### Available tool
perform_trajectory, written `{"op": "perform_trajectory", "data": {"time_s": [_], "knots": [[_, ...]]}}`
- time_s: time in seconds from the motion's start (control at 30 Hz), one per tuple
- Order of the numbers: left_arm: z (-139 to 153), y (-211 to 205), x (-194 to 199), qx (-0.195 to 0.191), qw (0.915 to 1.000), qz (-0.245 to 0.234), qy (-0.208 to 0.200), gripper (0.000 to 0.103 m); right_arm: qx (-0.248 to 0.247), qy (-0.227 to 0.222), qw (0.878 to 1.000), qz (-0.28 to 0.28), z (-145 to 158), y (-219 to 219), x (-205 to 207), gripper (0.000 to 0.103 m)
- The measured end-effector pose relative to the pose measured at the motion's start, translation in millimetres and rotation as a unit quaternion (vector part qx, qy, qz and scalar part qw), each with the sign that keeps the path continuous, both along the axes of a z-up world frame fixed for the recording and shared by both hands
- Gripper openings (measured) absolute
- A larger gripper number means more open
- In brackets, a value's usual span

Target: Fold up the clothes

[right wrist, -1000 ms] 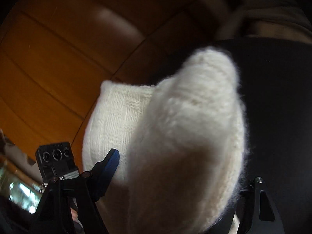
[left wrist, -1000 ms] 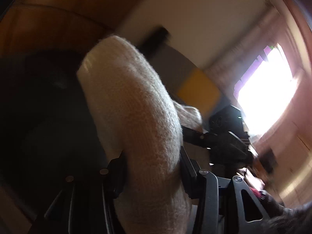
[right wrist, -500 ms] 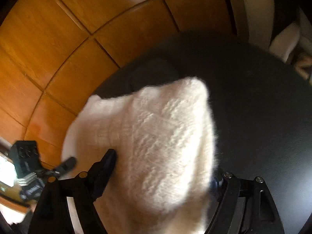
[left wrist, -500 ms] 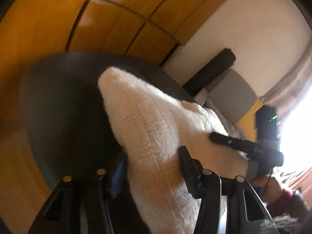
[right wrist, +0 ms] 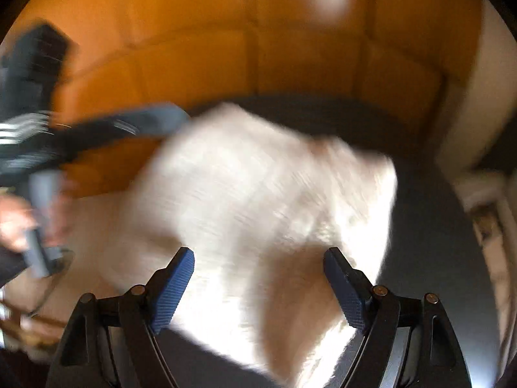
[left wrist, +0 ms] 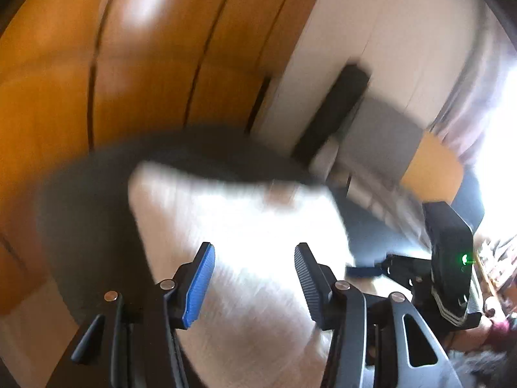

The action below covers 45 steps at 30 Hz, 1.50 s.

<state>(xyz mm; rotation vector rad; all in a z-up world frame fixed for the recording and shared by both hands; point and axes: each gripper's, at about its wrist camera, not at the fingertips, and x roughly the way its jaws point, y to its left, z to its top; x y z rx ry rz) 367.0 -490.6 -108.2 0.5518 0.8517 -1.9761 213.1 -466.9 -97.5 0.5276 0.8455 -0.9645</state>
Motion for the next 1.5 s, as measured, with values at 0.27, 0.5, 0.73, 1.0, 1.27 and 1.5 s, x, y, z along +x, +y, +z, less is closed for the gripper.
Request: {"op": "perform_trajectory", "data": {"time_s": [0.27, 0.5, 0.73, 1.0, 1.27, 1.5], "knots": [[-23, 22, -15, -0.018, 0.9965, 0.076, -0.032, 0.053, -0.022, -0.032, 0.999, -0.035, -36, -15, -24, 0.092], [25, 42, 4, -0.042, 0.9863, 0.145, -0.067, 0.054, -0.018, -0.013, 0.997, -0.076, -16, 5, -16, 0.093], [83, 103, 29, -0.077, 0.9625, 0.238, -0.105, 0.059, -0.095, -0.026, 0.980, -0.174, 63, 45, -16, 0.102], [150, 176, 22, -0.197, 0.9464, 0.203, -0.155, 0.051, -0.147, -0.003, 0.970, -0.195, 105, 82, 25, 0.103], [158, 179, 17, -0.129, 0.9722, 0.176, -0.086, 0.044, -0.167, 0.008, 0.971, -0.171, 118, 115, 36, 0.103], [128, 164, 20, -0.056, 0.9789, 0.185, -0.066, 0.043, -0.149, 0.003, 0.976, -0.162, 112, 126, 35, 0.103]]}}
